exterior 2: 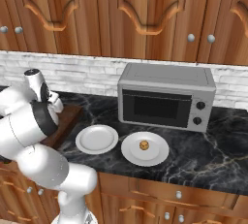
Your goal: Move the dessert items from the plates to the tray.
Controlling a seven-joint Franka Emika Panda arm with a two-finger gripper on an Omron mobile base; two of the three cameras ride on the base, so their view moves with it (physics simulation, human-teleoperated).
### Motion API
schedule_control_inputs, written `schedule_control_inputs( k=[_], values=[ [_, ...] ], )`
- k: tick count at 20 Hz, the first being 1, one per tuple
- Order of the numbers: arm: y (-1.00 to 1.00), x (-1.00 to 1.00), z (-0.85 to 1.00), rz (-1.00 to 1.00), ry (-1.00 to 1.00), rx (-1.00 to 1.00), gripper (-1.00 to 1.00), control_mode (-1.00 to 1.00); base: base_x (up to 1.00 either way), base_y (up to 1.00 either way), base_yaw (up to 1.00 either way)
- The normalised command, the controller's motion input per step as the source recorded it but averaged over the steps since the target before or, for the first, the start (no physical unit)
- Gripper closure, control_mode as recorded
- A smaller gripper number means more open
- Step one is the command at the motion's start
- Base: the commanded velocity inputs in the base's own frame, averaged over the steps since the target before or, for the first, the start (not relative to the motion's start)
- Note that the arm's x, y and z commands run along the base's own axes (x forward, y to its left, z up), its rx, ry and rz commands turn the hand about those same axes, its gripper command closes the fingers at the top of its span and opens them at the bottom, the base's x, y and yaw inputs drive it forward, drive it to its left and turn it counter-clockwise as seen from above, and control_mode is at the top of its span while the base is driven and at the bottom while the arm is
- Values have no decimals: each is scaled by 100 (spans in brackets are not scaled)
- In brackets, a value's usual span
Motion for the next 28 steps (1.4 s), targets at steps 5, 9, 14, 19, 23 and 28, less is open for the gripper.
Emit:
schedule_control_inputs(
  k=[5, 9, 14, 19, 23, 28],
  values=[
    [25, 39, -18, 0, 0, 0, 100, -100, 0, 0, 0],
    [13, 41, -29, 0, 0, 0, 100, -100, 0, 0, 0],
    [7, 41, -36, 0, 0, 0, 100, -100, 0, 0, 0],
    [22, 33, -36, 0, 0, 0, 100, -100, 0, 0, 0],
    [23, 30, -38, 0, 0, 0, -100, -100, 0, 0, 0],
    [2, 8, -13, 0, 0, 0, -100, -100, 0, 0, 0]
  ],
)
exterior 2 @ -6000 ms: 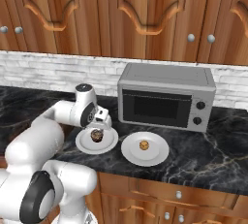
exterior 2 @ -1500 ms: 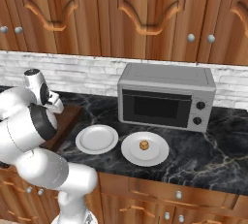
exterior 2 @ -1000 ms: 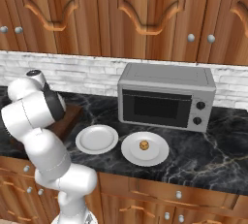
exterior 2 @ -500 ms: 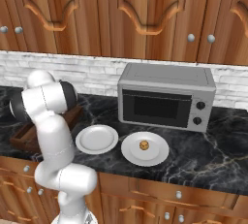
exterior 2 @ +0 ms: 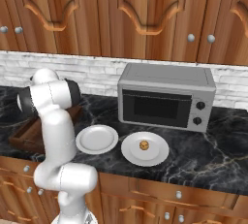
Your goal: Move the dessert items from the plates to the tray.
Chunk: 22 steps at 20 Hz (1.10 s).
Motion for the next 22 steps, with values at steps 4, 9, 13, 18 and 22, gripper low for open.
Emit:
schedule_control_inputs(
  k=[4, 9, 13, 18, 22],
  values=[
    [-34, -24, 25, -2, 0, 0, -100, -100, 0, 0, 0],
    [-30, -29, 65, -2, 0, 0, -100, -100, 0, 0, 0],
    [-18, -47, 78, 0, 0, 0, -100, -100, 0, 0, 0],
    [-18, -78, 45, 0, -7, 0, -100, -100, 0, 0, 0],
    [-51, -91, 38, 0, -9, 0, -100, -100, 0, 0, 0]
  ],
)
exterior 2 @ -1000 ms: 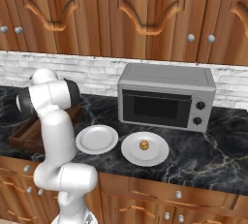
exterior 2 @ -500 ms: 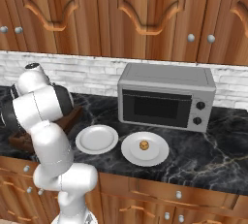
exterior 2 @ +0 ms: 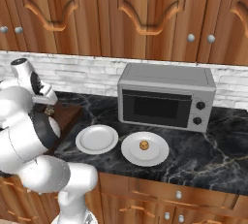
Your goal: Move the dessert items from the plates to the tray.
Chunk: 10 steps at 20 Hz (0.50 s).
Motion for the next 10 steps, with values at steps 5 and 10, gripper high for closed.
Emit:
schedule_control_inputs(
  k=[5, 10],
  values=[
    [-94, -57, 22, -5, -2, 0, -100, -100, 0, 0, 0],
    [-100, -24, 14, -8, 0, 0, -100, -100, 0, 0, 0]
  ],
)
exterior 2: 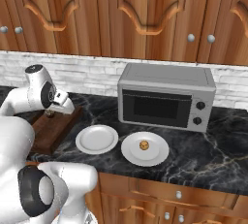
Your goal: Move the dessert items from the plates to the tray.
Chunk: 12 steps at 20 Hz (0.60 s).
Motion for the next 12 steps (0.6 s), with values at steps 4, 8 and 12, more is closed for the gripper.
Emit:
schedule_control_inputs(
  k=[4, 8, 12],
  values=[
    [-96, -6, 11, -14, 7, 0, -100, -100, 0, 0, 0],
    [-91, 0, 3, -15, 6, 0, -100, -100, 0, 0, 0],
    [-96, 0, 1, -13, 8, 0, -100, -100, 0, 0, 0]
  ],
)
